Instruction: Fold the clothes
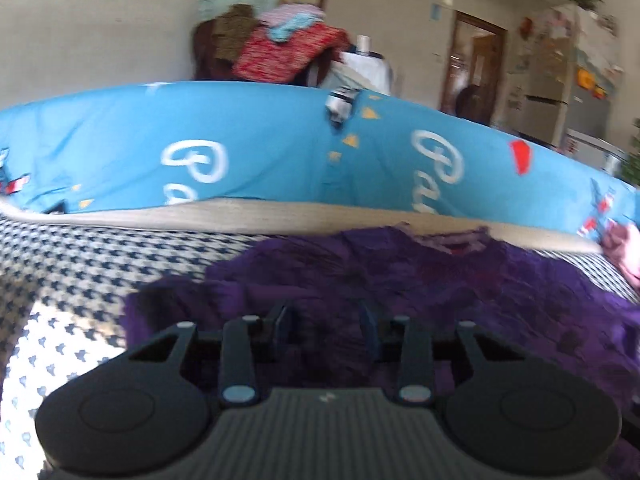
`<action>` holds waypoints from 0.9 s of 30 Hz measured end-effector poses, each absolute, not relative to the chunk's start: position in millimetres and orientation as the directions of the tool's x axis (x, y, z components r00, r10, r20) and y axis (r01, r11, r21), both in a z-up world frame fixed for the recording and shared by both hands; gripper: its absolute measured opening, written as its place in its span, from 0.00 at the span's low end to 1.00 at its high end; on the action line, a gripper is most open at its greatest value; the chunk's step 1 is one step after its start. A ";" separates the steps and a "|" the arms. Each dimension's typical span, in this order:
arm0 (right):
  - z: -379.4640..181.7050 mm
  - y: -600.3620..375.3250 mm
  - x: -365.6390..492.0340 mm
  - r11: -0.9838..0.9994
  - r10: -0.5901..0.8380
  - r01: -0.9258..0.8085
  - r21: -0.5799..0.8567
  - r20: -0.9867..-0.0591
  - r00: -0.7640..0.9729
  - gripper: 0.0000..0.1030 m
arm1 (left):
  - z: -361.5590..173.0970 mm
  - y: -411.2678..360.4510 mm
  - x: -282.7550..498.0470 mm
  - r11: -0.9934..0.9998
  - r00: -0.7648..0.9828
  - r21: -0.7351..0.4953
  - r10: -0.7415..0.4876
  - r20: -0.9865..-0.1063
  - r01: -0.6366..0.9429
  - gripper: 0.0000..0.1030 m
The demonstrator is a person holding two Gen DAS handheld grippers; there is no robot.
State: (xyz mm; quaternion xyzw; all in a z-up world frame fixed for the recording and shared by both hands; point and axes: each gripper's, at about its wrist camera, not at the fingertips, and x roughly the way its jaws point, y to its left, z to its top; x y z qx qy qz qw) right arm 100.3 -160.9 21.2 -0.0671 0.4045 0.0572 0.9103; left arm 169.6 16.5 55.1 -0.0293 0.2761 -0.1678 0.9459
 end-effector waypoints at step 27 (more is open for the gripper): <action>40.4 -151.2 83.8 0.956 0.145 -0.268 -0.118 -0.604 0.783 0.44 | 52.6 86.3 116.1 0.973 0.758 -0.229 -0.178 -0.627 0.039 0.77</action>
